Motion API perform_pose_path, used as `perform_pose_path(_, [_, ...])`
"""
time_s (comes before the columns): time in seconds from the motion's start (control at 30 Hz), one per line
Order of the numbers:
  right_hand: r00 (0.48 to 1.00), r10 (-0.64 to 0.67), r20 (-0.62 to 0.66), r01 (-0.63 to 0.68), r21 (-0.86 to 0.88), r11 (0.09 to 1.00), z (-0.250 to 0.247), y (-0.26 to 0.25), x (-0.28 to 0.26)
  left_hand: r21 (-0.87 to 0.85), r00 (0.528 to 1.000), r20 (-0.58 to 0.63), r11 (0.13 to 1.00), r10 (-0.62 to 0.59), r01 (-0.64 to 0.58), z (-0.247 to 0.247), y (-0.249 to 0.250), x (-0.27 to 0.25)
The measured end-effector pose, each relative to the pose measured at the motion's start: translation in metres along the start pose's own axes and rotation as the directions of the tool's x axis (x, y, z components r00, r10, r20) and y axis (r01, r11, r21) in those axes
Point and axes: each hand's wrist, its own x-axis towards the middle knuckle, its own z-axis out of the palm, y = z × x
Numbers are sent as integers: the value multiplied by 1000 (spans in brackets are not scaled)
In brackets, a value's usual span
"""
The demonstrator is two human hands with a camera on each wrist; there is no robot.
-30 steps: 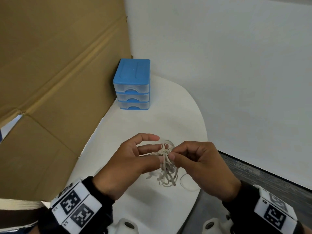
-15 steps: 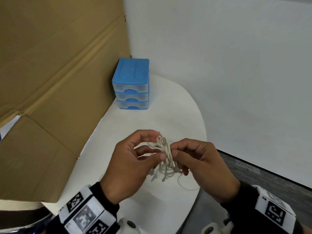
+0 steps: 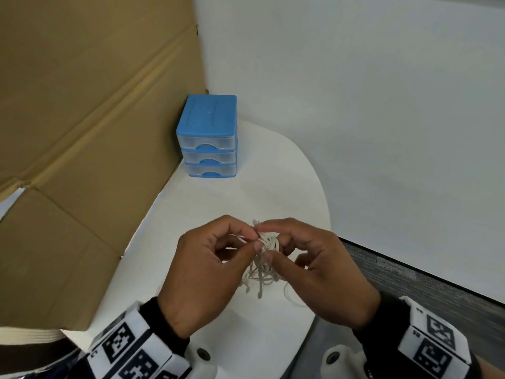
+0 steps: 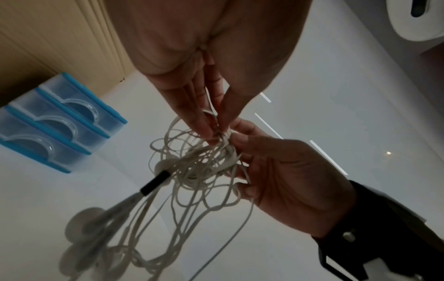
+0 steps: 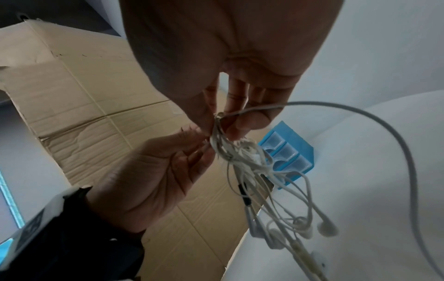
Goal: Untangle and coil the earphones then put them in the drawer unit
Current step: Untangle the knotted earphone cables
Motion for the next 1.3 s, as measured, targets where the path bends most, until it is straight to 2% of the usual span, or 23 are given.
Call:
perform_pose_path(0.1, [999,-17,34,20,-93,995,-2,-2,1,32,998,-63,999,28,-26,0,-1,-1])
perform_pose_path(0.23, [996,8,90,15,-253,967,-5,-4,0,183,985,-107,976,136,-114,2,0,-6])
perform_pose_path(0.43, [988,47,147,-18,-193,981,-11,-12,1,267,974,-103,949,204,-170,2,-1,-9])
perform_pose_path(0.63, [994,0,114,9,-77,997,-12,-7,5,178,971,-93,963,222,-204,2,5,-6])
perform_pose_path(0.67, [990,-22,140,25,-21,999,-14,-9,5,159,977,-50,968,205,-195,1,4,-5])
perform_pose_path(0.73, [983,-42,180,19,127,992,-16,-14,4,60,987,145,995,76,-86,-2,5,-2])
perform_pose_path(0.8, [984,-36,176,-5,224,975,-19,-19,6,-120,944,326,988,-55,99,-4,5,0])
perform_pose_path(0.83, [989,-26,148,-8,224,975,-21,-20,8,-189,931,357,970,-79,155,-3,5,-1])
perform_pose_path(0.9, [998,-6,58,0,105,994,-25,-18,11,-209,943,321,964,-88,162,1,5,-1])
perform_pose_path(0.97, [998,-4,-57,0,-83,997,-30,-13,14,-154,969,216,975,-123,158,6,2,-1])
perform_pose_path(1.07, [981,-24,-191,-15,-202,979,-39,-11,16,-53,944,201,959,-263,279,8,-7,-1])
perform_pose_path(1.13, [986,17,-164,-36,-114,993,-42,-17,18,17,926,228,952,-301,305,8,-12,-4])
perform_pose_path(1.23, [979,204,-4,-197,234,952,-43,-28,19,-21,945,146,954,-292,298,9,-10,-4])
perform_pose_path(1.27, [977,213,7,-209,238,949,-44,-27,19,-34,948,129,954,-291,298,8,-8,-3])
perform_pose_path(1.3, [983,183,-17,-178,162,971,-45,-24,19,-49,941,132,947,-310,319,6,-6,-1])
